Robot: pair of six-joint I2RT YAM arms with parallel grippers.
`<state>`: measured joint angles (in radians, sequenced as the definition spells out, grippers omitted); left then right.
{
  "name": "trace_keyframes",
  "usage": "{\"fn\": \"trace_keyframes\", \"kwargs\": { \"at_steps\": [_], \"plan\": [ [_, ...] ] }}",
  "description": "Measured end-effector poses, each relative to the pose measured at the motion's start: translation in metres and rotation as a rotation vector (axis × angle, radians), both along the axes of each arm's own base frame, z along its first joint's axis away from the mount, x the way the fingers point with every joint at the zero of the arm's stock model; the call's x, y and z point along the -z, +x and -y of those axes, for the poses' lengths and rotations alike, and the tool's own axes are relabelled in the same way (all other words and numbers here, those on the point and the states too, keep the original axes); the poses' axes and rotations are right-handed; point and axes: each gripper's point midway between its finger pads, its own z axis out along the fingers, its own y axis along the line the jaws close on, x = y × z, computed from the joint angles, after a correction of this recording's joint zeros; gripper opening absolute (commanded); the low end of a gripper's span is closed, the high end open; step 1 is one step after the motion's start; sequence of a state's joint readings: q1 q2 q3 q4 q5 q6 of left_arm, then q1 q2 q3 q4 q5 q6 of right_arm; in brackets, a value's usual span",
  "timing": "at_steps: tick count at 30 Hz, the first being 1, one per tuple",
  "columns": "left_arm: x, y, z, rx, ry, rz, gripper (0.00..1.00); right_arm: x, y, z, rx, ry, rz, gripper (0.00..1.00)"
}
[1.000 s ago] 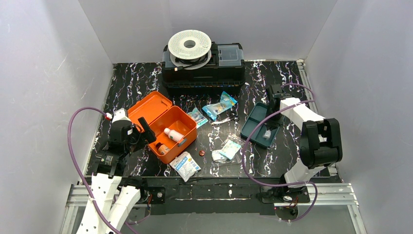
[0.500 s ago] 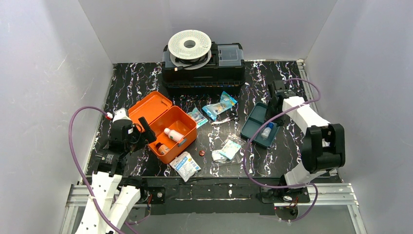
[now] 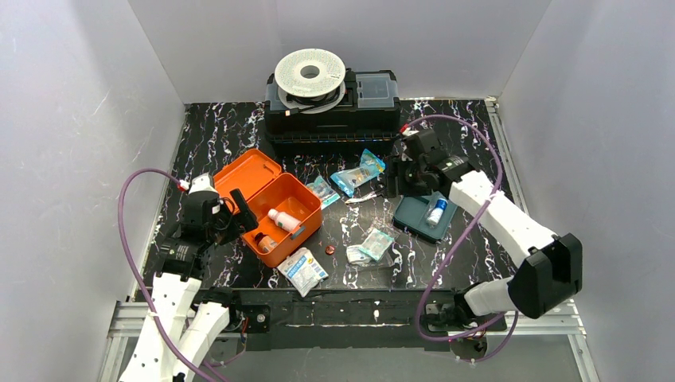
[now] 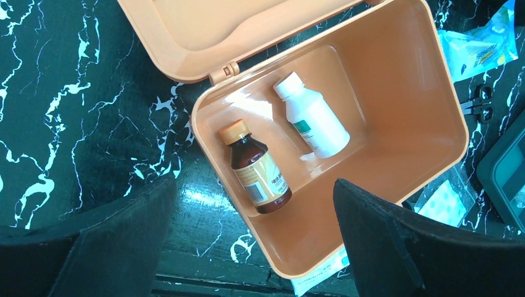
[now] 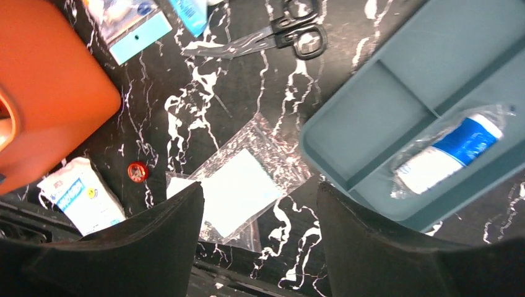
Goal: Organize the medicine kit
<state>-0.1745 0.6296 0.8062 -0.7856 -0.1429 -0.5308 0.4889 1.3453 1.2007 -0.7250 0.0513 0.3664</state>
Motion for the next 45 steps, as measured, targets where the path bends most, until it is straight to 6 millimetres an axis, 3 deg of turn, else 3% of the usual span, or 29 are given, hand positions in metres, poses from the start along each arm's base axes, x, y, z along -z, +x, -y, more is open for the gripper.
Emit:
{"fn": "trace_keyframes", "kwargs": {
  "at_steps": [4,8,15,19,35,45],
  "plan": [
    [0.002,0.001,0.000,0.004,0.003,-0.010,0.98,0.014,-0.009,-0.029,-0.079,-0.004,-0.041,0.75],
    [0.002,0.001,0.000,0.007,0.004,-0.010,0.98,0.032,-0.023,-0.040,-0.104,-0.021,-0.095,0.80],
    [0.002,0.000,0.001,0.008,0.003,-0.010,0.98,0.077,-0.062,-0.031,-0.053,-0.044,-0.220,0.82],
    [0.002,0.000,0.001,0.009,0.003,-0.011,0.98,0.090,-0.078,-0.022,0.008,-0.037,-0.255,0.83],
    [0.004,0.000,0.002,0.014,-0.001,-0.017,0.98,0.129,-0.092,-0.022,0.288,0.103,-0.324,0.84],
    [0.005,0.000,0.002,0.014,0.000,-0.019,0.98,0.138,-0.086,-0.040,0.405,0.256,-0.344,0.76]
  ]
}}
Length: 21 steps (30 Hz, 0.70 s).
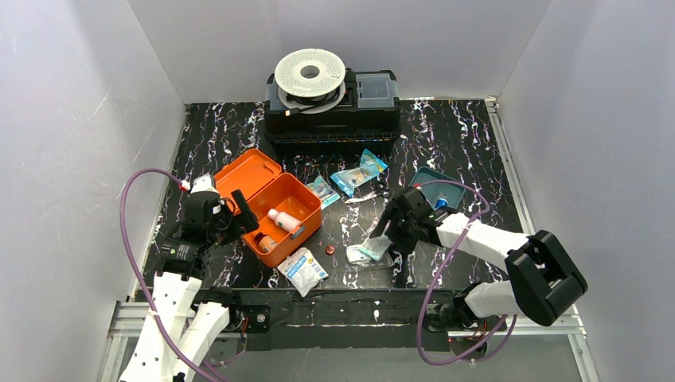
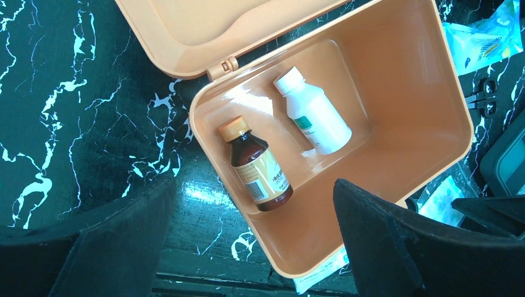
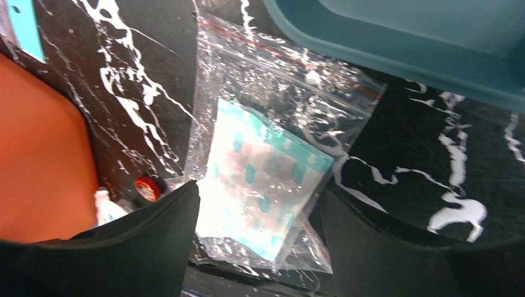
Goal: Organize the medicine kit
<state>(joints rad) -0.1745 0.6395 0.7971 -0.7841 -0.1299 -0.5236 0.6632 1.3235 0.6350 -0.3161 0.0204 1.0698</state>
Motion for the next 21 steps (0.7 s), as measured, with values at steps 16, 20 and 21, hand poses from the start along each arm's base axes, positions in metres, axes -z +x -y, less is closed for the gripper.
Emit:
{"fn": "trace_keyframes", "kwargs": {
  "at_steps": [16,20,21],
  "plan": [
    [0.000,0.000,0.000,0.000,0.000,0.000,0.98,0.013,0.007,-0.012,0.084,0.077,-0.019,0.01],
    [0.000,0.000,0.000,0.000,0.000,0.000,0.98,0.012,0.007,-0.012,0.083,0.076,-0.015,0.01],
    [0.000,0.000,0.000,0.000,0.000,0.000,0.98,0.012,0.007,-0.011,0.083,0.074,-0.012,0.01]
  ]
}}
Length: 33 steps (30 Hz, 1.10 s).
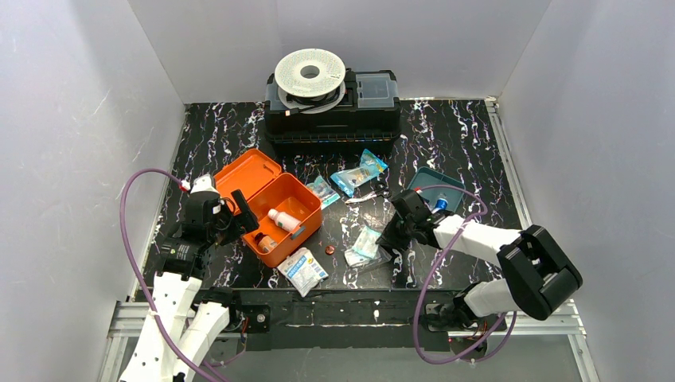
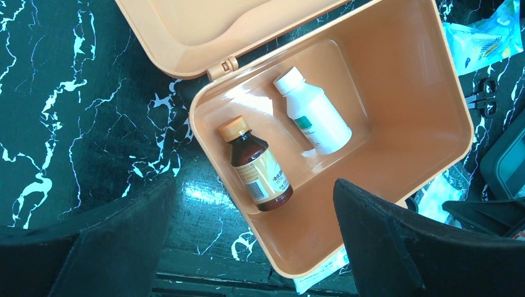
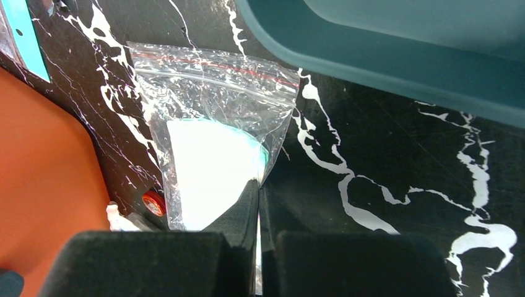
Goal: Organize the medicine kit
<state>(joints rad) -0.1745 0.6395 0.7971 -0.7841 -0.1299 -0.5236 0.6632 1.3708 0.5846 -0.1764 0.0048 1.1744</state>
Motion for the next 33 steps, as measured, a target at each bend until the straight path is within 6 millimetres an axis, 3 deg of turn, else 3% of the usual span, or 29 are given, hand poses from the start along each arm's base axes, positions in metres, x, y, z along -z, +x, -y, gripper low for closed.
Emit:
{"fn": "trace_keyframes", "kwargs": {
  "at_steps": [5,13,33],
  "plan": [
    [0.000,0.000,0.000,0.000,0.000,0.000,0.98,-0.008,0.002,0.009,-0.005,-0.039,0.037,0.01],
    [0.000,0.000,0.000,0.000,0.000,0.000,0.98,-0.049,0.017,0.019,-0.017,-0.088,0.164,0.01],
    [0.000,0.000,0.000,0.000,0.000,0.000,0.98,-0.111,0.030,0.046,-0.065,-0.223,0.339,0.01]
  ]
}}
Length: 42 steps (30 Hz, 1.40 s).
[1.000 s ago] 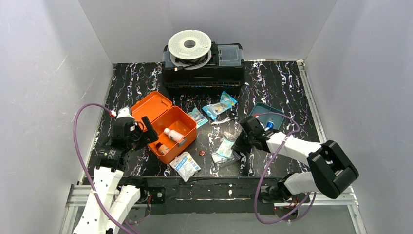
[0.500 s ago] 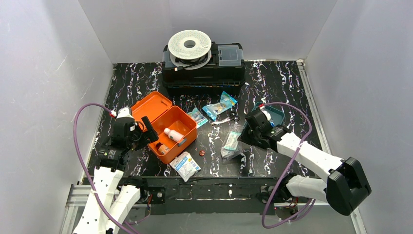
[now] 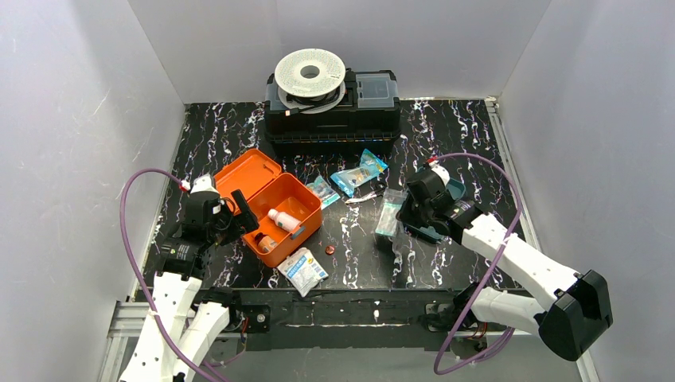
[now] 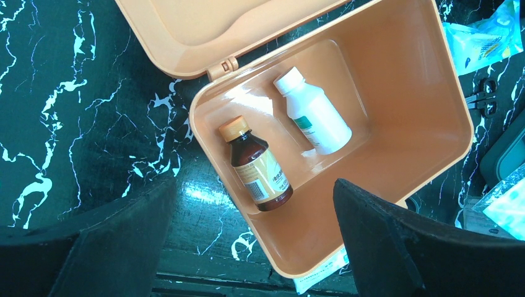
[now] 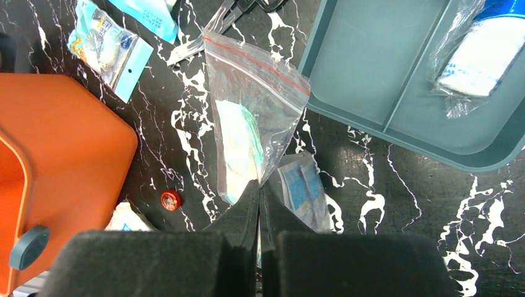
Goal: Organize the medicine kit
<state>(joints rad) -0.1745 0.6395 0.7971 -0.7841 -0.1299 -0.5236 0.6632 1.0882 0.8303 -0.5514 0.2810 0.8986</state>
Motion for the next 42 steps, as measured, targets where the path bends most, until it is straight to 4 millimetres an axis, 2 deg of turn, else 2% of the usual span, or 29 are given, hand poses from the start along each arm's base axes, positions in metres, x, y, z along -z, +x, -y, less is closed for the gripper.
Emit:
{"fn": "trace_keyframes", "kwargs": {
  "at_steps": [5,11,14,16,17,20,26,30,34,42],
  "plan": [
    [0.000,0.000,0.000,0.000,0.000,0.000,0.98,0.000,-0.007,-0.007,-0.066,0.012,-0.022,0.01],
    [0.000,0.000,0.000,0.000,0.000,0.000,0.98,-0.012,-0.029,-0.040,-0.256,0.102,-0.058,0.02],
    [-0.001,0.000,0.000,0.000,-0.001,0.003,0.98,-0.017,-0.040,-0.063,-0.358,0.116,-0.071,0.14],
    [-0.001,0.000,0.000,-0.001,-0.001,0.006,0.98,-0.014,-0.048,-0.073,-0.406,0.110,-0.087,0.32],
    [-0.001,0.000,0.000,0.000,-0.001,0.007,0.98,-0.011,-0.051,-0.075,-0.420,0.102,-0.096,0.36],
    [-0.001,0.000,0.000,0.000,-0.001,0.008,0.98,-0.009,-0.054,-0.074,-0.424,0.081,-0.094,0.47],
    [-0.001,0.000,0.000,0.000,-0.001,0.008,0.98,-0.012,-0.048,-0.057,-0.370,0.021,-0.058,0.53],
    [-0.001,0.000,0.000,0.000,-0.001,0.008,0.98,-0.012,-0.047,-0.055,-0.358,0.014,-0.055,0.57],
    [-0.001,0.000,0.000,0.000,-0.001,0.008,0.98,-0.005,-0.046,-0.060,-0.355,0.019,-0.081,0.58],
    [-0.001,-0.001,0.000,0.000,-0.001,0.008,0.98,0.025,-0.042,-0.082,-0.371,0.033,-0.167,0.58]
  ]
}}
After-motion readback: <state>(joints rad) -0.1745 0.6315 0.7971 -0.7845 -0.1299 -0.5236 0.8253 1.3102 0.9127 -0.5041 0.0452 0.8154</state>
